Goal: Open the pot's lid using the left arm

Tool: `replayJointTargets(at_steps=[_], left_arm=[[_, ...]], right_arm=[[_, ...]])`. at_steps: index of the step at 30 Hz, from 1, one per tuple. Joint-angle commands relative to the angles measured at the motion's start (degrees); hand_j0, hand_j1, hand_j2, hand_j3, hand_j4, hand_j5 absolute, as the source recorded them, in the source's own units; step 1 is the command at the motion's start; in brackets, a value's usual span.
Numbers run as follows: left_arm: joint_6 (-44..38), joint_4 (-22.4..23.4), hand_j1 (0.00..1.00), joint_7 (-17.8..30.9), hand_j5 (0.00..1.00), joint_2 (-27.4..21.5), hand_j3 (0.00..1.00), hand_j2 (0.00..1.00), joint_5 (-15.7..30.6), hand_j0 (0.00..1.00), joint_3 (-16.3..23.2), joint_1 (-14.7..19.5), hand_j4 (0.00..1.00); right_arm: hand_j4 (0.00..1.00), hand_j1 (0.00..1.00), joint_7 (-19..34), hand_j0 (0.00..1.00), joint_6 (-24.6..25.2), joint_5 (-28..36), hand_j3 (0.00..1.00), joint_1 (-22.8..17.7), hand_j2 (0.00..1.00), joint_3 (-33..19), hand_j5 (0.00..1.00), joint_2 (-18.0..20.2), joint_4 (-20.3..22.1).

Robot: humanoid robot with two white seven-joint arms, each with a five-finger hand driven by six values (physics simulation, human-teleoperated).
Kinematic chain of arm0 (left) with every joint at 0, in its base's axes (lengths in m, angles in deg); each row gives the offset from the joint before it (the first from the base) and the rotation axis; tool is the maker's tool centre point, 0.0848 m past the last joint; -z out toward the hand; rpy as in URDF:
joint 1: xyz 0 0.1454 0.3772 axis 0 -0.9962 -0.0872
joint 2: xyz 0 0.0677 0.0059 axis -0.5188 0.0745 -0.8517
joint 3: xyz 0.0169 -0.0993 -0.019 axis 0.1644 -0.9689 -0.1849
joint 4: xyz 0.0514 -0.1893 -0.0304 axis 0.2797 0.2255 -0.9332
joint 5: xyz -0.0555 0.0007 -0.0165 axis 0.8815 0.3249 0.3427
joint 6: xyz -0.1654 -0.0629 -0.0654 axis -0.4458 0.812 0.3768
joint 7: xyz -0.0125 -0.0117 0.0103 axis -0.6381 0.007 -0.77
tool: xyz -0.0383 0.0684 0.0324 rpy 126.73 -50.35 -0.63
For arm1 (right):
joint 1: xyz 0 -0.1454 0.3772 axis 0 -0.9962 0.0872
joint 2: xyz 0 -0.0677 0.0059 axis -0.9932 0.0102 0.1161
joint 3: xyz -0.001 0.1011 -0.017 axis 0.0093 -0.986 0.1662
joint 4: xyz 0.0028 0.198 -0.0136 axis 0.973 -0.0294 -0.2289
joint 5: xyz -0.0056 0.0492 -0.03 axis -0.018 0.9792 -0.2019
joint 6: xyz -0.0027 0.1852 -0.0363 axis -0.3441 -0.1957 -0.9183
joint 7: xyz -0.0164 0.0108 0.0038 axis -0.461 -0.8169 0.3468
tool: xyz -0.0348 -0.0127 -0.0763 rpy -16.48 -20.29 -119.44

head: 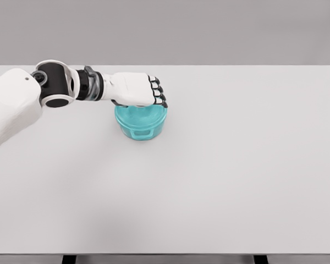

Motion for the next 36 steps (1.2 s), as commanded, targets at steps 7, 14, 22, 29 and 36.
replayJointTargets(at_steps=[7,14,22,29,36], left_arm=[[-0.1,-0.1,0.79,0.1,0.79,0.0,0.79,0.79,0.2,0.79,0.1,0.1,0.79],[-0.1,-0.1,0.73,0.1,0.73,-0.1,0.73,0.73,0.1,0.73,0.2,0.1,0.73],[-0.1,-0.1,0.66,0.1,0.66,0.0,0.66,0.66,0.1,0.66,0.1,0.2,0.66],[-0.1,-0.1,0.61,0.1,0.61,0.0,0.61,0.61,0.2,0.61,0.0,0.2,0.61],[-0.1,-0.1,0.60,0.1,0.60,-0.1,0.60,0.60,0.6,0.60,-0.1,0.4,0.60]], right_arm=[[1.00,1.00,0.0,1.00,0.0,0.0,1.00,0.0,1.00,0.0,1.00,0.0,0.0],[1.00,1.00,0.0,1.00,0.0,0.0,1.00,0.0,1.00,0.0,1.00,0.0,0.0],[1.00,1.00,0.0,1.00,0.0,0.0,1.00,0.0,1.00,0.0,1.00,0.0,0.0],[1.00,1.00,0.1,1.00,0.0,0.0,1.00,0.0,1.00,0.1,1.00,0.0,0.0],[1.00,1.00,0.0,1.00,0.0,0.0,1.00,0.0,1.00,0.0,1.00,0.0,0.0]])
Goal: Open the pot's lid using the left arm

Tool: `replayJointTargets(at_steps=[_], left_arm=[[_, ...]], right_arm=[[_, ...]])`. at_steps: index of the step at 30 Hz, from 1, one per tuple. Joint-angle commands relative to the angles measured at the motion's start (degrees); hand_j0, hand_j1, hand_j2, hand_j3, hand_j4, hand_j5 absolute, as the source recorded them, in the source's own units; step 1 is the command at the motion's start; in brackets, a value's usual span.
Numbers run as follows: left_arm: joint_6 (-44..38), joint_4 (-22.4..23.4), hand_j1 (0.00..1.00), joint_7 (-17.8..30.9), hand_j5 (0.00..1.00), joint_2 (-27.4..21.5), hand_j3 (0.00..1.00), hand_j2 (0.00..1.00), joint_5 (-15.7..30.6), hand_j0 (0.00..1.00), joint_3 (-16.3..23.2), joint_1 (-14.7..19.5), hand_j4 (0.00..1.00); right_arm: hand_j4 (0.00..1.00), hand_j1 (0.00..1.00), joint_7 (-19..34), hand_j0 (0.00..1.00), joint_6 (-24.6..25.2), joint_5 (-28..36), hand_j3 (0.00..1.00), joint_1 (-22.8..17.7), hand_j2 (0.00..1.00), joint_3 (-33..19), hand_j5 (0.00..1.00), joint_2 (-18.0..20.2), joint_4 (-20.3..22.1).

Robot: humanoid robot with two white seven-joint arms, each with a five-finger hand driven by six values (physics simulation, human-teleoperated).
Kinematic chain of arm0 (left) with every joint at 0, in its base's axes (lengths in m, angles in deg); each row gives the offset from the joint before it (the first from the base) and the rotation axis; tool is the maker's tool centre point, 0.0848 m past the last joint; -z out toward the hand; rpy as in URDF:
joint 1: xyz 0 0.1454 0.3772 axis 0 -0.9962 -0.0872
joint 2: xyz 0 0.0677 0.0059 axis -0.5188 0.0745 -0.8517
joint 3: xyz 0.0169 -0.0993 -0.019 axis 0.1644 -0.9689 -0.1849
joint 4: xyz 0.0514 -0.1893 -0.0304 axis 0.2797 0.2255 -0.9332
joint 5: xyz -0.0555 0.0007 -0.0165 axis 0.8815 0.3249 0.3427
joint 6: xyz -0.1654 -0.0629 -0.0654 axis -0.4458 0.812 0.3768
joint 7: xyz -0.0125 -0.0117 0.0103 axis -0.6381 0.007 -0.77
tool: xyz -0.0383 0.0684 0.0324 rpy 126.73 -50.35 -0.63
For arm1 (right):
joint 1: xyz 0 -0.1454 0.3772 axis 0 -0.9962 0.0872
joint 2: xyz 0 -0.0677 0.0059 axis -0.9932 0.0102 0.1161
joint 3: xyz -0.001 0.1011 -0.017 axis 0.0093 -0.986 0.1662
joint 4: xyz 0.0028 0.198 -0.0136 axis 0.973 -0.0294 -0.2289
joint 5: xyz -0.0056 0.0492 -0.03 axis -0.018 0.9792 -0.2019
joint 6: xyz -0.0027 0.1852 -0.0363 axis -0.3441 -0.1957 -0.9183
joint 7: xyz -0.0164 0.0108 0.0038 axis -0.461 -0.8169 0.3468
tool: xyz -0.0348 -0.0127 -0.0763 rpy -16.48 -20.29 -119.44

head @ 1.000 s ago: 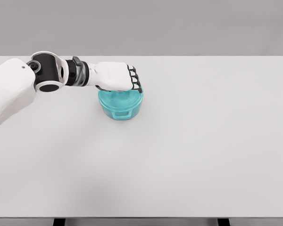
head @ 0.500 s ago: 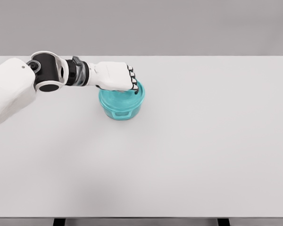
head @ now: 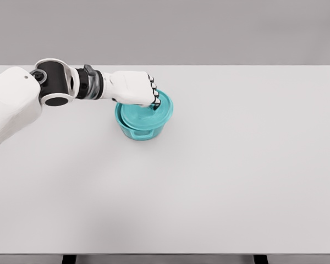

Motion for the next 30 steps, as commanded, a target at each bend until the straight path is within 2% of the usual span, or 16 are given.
replayJointTargets(at_steps=[1,7,17,30], left_arm=[[-0.1,0.0,0.60,-0.1,0.60,0.0,0.60,0.60,0.2,0.60,-0.1,0.0,0.60],[-0.1,0.0,0.60,-0.1,0.60,-0.4,0.60,0.60,0.8,0.60,-0.4,0.2,0.60],[-0.1,0.0,0.60,-0.1,0.60,-5.4,0.60,0.60,2.4,0.60,-0.9,1.0,0.60],[-0.1,0.9,0.60,-0.1,0.60,-11.2,0.60,0.60,2.2,0.60,-1.7,1.0,0.60]], right_arm=[[1.00,1.00,0.0,1.00,0.0,0.0,1.00,0.0,1.00,0.0,1.00,0.0,0.0],[1.00,1.00,0.0,1.00,0.0,0.0,1.00,0.0,1.00,-0.1,1.00,0.0,0.0],[1.00,1.00,0.0,1.00,0.0,0.0,1.00,0.0,1.00,0.0,1.00,0.0,0.0],[1.00,1.00,0.0,1.00,0.0,0.0,1.00,0.0,1.00,-0.1,1.00,0.0,0.0]])
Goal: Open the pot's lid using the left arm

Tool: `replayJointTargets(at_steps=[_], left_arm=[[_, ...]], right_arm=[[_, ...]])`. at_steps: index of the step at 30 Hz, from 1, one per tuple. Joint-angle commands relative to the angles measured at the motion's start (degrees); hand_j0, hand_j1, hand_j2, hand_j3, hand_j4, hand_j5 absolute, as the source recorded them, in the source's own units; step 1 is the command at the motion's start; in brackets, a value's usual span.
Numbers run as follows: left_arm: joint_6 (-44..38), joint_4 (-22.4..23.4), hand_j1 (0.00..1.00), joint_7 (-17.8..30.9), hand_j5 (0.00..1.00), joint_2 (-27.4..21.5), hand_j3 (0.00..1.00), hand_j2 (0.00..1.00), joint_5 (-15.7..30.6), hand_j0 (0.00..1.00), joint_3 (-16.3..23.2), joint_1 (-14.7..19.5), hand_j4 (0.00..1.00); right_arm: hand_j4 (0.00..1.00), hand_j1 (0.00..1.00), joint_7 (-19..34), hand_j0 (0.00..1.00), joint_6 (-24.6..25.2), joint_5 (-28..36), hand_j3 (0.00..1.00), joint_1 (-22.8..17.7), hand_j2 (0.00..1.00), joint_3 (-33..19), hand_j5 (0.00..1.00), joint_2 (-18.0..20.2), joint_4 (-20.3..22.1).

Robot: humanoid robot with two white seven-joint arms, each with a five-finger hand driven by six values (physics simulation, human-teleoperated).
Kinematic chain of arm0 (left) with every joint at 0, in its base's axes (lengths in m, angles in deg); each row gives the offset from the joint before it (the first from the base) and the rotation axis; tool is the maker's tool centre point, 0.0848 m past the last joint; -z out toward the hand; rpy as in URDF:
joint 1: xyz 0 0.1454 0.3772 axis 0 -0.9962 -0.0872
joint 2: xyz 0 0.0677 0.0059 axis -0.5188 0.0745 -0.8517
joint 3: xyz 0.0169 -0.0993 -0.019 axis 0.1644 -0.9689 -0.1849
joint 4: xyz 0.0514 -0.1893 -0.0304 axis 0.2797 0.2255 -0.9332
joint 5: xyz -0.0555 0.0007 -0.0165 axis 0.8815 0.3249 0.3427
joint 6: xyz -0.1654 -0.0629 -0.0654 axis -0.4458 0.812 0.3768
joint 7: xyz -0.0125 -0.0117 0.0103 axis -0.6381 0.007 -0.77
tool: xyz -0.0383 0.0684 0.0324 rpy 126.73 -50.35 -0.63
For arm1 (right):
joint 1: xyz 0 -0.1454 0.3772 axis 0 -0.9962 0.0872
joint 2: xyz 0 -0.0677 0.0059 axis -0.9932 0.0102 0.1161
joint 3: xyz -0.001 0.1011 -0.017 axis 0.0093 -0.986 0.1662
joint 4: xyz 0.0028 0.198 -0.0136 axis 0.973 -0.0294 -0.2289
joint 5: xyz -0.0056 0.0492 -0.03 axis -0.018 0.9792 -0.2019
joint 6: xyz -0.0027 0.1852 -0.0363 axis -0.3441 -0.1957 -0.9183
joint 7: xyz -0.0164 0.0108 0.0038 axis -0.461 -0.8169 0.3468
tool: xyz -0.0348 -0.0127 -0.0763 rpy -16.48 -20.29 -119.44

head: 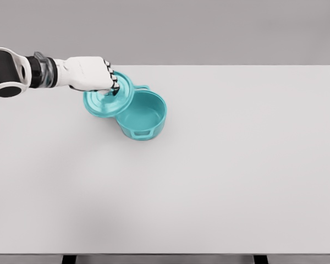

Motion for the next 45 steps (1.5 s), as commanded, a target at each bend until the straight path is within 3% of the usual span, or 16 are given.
replayJointTargets(at_steps=[1,7,13,16,21,22,23,24,29,31,33,34,37,42,45], left_arm=[[-0.1,0.1,0.60,0.0,0.60,-0.9,0.60,0.60,0.2,0.60,-0.3,0.0,0.60],[-0.1,0.2,0.60,0.0,0.60,-3.8,0.60,0.60,-0.3,0.60,-0.4,-0.1,0.60],[-0.1,5.0,0.61,2.4,0.61,-3.8,0.61,0.61,-0.4,0.61,-0.5,-0.5,0.61],[-0.1,9.5,0.62,5.6,0.62,-2.2,0.62,0.62,-0.4,0.62,-1.1,-0.8,0.62],[-0.1,10.3,0.63,7.5,0.63,-1.4,0.63,0.63,-0.7,0.63,-1.7,-1.1,0.63],[-0.1,10.4,0.68,7.8,0.68,-1.4,0.68,0.68,-0.6,0.68,-1.7,-1.1,0.68],[-0.1,10.5,0.95,7.8,0.95,-1.3,0.95,0.95,-0.6,0.95,-1.8,-1.6,0.95],[-0.1,10.6,1.00,7.8,1.00,-1.3,1.00,1.00,-0.5,1.00,-1.8,-1.8,1.00],[-0.1,10.4,1.00,7.5,1.00,-1.3,1.00,1.00,0.5,1.00,-4.4,-2.7,1.00],[-0.1,10.1,1.00,7.4,1.00,-1.3,1.00,1.00,4.8,1.00,-5.1,-3.1,1.00],[-0.1,10.2,1.00,7.5,1.00,-1.6,1.00,1.00,15.5,1.00,-5.1,-3.9,1.00],[-0.1,10.2,1.00,7.5,1.00,-1.9,1.00,1.00,18.4,1.00,-5.4,-5.3,1.00],[-0.1,10.4,1.00,7.5,1.00,-2.8,1.00,1.00,22.9,1.00,-12.5,-9.7,1.00],[-0.1,10.4,1.00,7.5,1.00,-2.8,1.00,1.00,23.0,1.00,-24.1,-15.7,1.00],[-0.1,10.4,1.00,7.5,1.00,-2.5,1.00,1.00,23.2,1.00,-33.9,-21.0,1.00]], right_arm=[[1.00,1.00,0.1,1.00,0.0,0.0,1.00,0.0,1.00,0.0,1.00,0.0,0.0],[1.00,1.00,0.0,1.00,0.0,0.0,1.00,0.0,1.00,0.0,1.00,0.0,0.0],[1.00,1.00,0.0,1.00,0.0,0.0,1.00,0.0,1.00,0.0,1.00,0.0,0.0],[1.00,1.00,0.0,1.00,0.0,0.0,1.00,0.0,1.00,0.0,1.00,0.0,0.0],[1.00,1.00,0.1,1.00,0.0,0.0,1.00,0.0,1.00,0.0,1.00,0.0,0.0],[1.00,1.00,0.1,1.00,0.0,0.0,1.00,0.0,1.00,0.0,1.00,0.0,0.0],[1.00,1.00,0.0,1.00,0.0,0.0,1.00,0.0,1.00,0.0,1.00,0.0,0.0],[1.00,1.00,0.0,1.00,0.0,0.0,1.00,0.0,1.00,0.0,1.00,0.0,0.0],[1.00,1.00,0.0,1.00,0.0,0.0,1.00,0.0,1.00,0.0,1.00,0.0,0.0],[1.00,1.00,0.0,1.00,0.0,0.0,1.00,0.0,1.00,0.0,1.00,0.0,0.0],[1.00,1.00,0.1,1.00,0.0,0.0,1.00,0.0,1.00,0.0,1.00,0.0,0.0],[1.00,1.00,0.1,1.00,0.0,0.0,1.00,0.0,1.00,0.0,1.00,0.0,0.0],[1.00,1.00,0.0,1.00,0.0,0.0,1.00,0.0,1.00,0.0,1.00,0.0,0.0],[1.00,1.00,0.1,1.00,0.0,0.0,1.00,0.0,1.00,0.0,1.00,0.0,0.0],[1.00,1.00,0.0,1.00,0.0,0.0,1.00,0.0,1.00,0.0,1.00,0.0,0.0]])
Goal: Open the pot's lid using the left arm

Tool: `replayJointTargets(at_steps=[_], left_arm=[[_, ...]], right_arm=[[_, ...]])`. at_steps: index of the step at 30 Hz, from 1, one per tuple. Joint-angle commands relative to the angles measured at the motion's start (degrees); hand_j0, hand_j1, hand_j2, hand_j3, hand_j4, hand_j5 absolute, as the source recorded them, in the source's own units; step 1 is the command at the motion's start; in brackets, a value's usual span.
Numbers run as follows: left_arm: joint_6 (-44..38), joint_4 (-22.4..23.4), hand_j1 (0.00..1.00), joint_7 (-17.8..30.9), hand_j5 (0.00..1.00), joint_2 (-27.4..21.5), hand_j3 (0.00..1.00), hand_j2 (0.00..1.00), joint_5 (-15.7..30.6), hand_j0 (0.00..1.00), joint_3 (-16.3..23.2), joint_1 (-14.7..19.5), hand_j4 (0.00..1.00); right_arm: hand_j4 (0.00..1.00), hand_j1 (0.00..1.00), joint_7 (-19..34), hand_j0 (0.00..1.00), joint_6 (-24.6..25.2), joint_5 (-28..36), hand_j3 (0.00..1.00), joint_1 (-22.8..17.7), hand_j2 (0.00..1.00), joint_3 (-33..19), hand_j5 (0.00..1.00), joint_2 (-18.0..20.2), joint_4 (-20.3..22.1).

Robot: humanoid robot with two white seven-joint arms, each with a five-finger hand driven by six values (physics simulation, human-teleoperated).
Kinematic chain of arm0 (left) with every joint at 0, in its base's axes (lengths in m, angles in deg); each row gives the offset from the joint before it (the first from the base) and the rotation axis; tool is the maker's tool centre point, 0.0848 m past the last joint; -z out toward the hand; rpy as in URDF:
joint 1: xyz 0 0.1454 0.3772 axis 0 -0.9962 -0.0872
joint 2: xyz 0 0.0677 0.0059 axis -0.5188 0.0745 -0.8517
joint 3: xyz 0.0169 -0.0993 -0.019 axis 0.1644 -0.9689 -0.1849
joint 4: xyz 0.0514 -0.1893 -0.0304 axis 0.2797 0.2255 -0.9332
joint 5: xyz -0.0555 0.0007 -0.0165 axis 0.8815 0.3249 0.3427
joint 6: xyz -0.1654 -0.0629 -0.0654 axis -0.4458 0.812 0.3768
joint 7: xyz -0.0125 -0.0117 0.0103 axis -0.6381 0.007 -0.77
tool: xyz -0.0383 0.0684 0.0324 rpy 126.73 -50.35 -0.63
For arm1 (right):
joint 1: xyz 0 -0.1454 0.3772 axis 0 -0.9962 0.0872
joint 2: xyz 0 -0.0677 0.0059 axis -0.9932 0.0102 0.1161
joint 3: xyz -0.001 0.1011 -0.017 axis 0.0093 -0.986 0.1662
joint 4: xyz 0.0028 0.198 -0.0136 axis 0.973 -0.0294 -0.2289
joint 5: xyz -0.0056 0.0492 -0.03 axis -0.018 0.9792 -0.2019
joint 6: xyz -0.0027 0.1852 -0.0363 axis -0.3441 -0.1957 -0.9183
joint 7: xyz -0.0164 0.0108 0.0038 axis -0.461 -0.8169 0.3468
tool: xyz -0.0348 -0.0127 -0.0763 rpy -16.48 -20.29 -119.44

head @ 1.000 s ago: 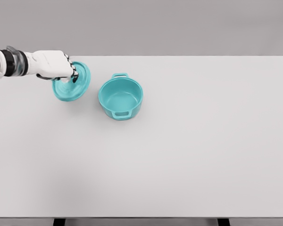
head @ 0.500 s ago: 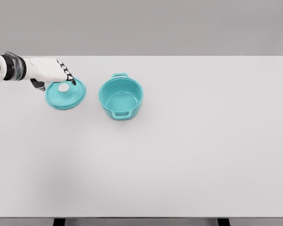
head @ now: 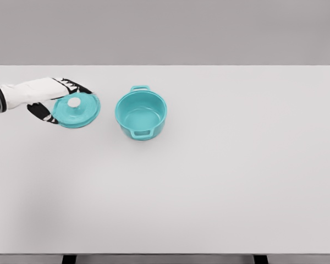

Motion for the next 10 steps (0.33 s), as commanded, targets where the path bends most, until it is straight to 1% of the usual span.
replayJointTargets(at_steps=[1,3,5,6,7,8,9,10], left_arm=[[-0.2,-0.3,1.00,0.0,1.00,0.1,1.00,1.00,0.9,1.00,-9.6,-1.2,1.00],[-0.2,-0.4,1.00,0.0,1.00,0.4,1.00,1.00,1.2,1.00,-13.4,-3.5,1.00],[-0.2,-0.4,1.00,0.0,1.00,0.5,1.00,1.00,2.6,1.00,-17.4,-5.9,1.00],[-0.2,-0.2,1.00,0.0,1.00,0.5,1.00,1.00,2.6,1.00,-18.3,-6.6,1.00],[-0.2,0.1,1.00,-0.1,1.00,0.5,1.00,1.00,2.8,1.00,-18.8,-8.0,1.00],[-0.2,0.0,1.00,-0.2,1.00,0.5,1.00,1.00,3.7,1.00,-19.2,-9.0,1.00],[-0.2,0.1,1.00,0.0,1.00,0.5,1.00,1.00,3.5,1.00,-19.9,-9.5,1.00],[-0.2,0.0,1.00,0.0,1.00,0.4,1.00,1.00,3.5,1.00,-19.9,-10.4,1.00]], right_arm=[[1.00,1.00,0.0,1.00,0.0,0.0,1.00,0.0,1.00,0.0,1.00,0.0,0.0],[1.00,1.00,0.0,1.00,0.0,0.0,1.00,0.0,1.00,0.0,1.00,0.0,0.0],[1.00,1.00,0.0,1.00,0.0,0.0,1.00,0.0,1.00,0.0,1.00,0.0,0.0],[1.00,1.00,0.0,1.00,0.0,0.0,1.00,0.0,1.00,0.0,1.00,0.0,0.0],[1.00,1.00,0.0,1.00,0.0,0.0,1.00,0.0,1.00,0.0,1.00,0.0,0.0],[1.00,1.00,0.0,1.00,0.0,0.0,1.00,0.0,1.00,0.0,1.00,0.0,0.0],[1.00,1.00,0.0,1.00,0.0,0.0,1.00,0.0,1.00,0.0,1.00,0.0,0.0],[1.00,1.00,0.0,1.00,0.0,0.0,1.00,0.0,1.00,0.0,1.00,0.0,0.0]])
